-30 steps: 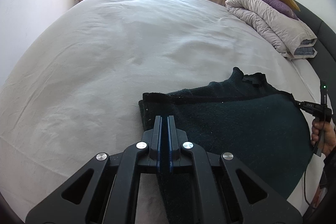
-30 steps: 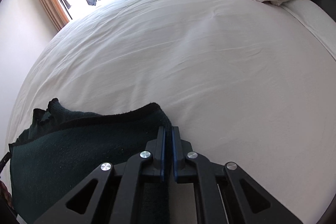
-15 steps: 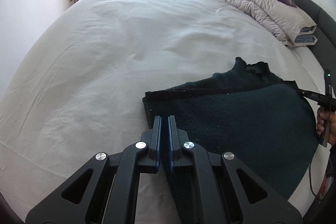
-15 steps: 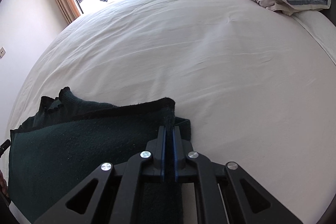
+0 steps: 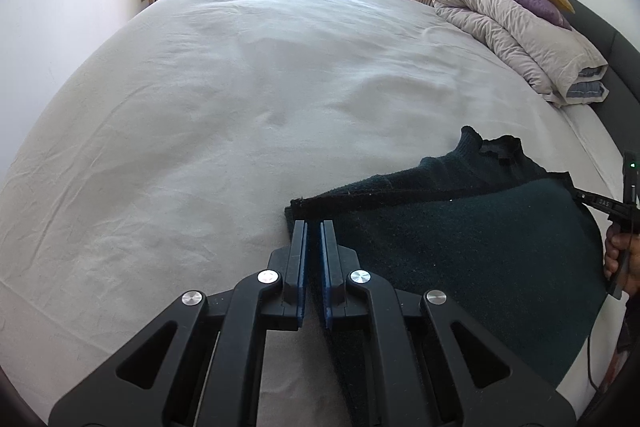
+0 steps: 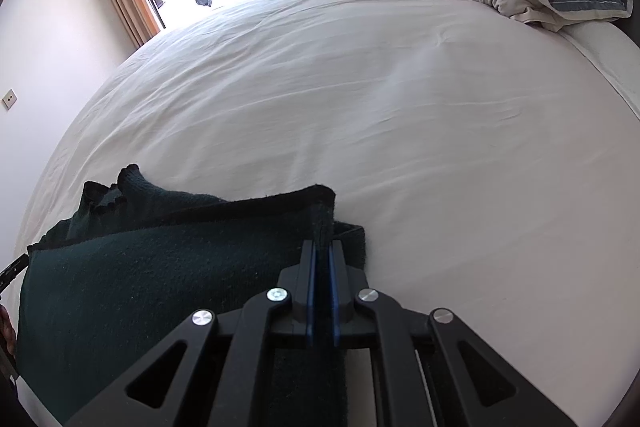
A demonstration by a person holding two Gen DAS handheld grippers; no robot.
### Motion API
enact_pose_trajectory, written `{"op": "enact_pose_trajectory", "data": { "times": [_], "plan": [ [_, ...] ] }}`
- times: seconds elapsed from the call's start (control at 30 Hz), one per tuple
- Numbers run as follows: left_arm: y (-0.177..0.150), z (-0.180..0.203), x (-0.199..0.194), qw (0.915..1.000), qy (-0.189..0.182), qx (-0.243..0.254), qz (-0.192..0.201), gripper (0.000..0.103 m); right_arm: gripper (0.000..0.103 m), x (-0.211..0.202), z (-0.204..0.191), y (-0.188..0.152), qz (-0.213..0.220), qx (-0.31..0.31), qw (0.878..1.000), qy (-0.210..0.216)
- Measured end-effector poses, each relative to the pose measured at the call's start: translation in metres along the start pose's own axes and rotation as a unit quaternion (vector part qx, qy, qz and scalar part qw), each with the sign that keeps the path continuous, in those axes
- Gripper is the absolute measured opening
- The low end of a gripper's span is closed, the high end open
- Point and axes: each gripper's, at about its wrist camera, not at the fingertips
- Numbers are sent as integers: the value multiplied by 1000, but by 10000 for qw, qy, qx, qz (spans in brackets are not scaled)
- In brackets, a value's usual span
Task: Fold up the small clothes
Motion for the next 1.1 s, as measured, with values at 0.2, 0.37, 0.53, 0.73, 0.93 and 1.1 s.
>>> {"op": "enact_pose_trajectory", "data": {
  "times": [0.2, 0.37, 0.53, 0.73, 0.93, 1.1],
  "plan": [
    [-3, -10, -8, 9993, -283, -222, 48, 24, 6, -1, -2, 0, -4, -36, 10000, -20],
    [-9, -14, -13, 9973, -588, -414, 116, 61, 6, -2, -3, -1, 3, -62, 10000, -52],
    [-4, -5, -6, 9986, -497, -184, 1, 31, 6, -1, -4, -1, -6, -97, 9999, -84],
    [2, 0, 3, 9993, -353, -102, -59, 12, 6, -1, -3, -1, -6, -124, 9999, -88],
    [0, 14, -1, 9993, -114, 358, 74, 11, 7, -1, -3, -1, -8, -127, 9999, -90],
    [-2, 23, 3, 9985, -70, 551, -11, 6, 6, -1, -3, -1, -2, -124, 9999, -92]
  ]
}}
Point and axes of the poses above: each gripper's, at about its wrist camera, not at the fingertips, and x roughly the way its jaws point, z to its right, y to its top, and after that the axes turned 7 degrees about z, right-handed
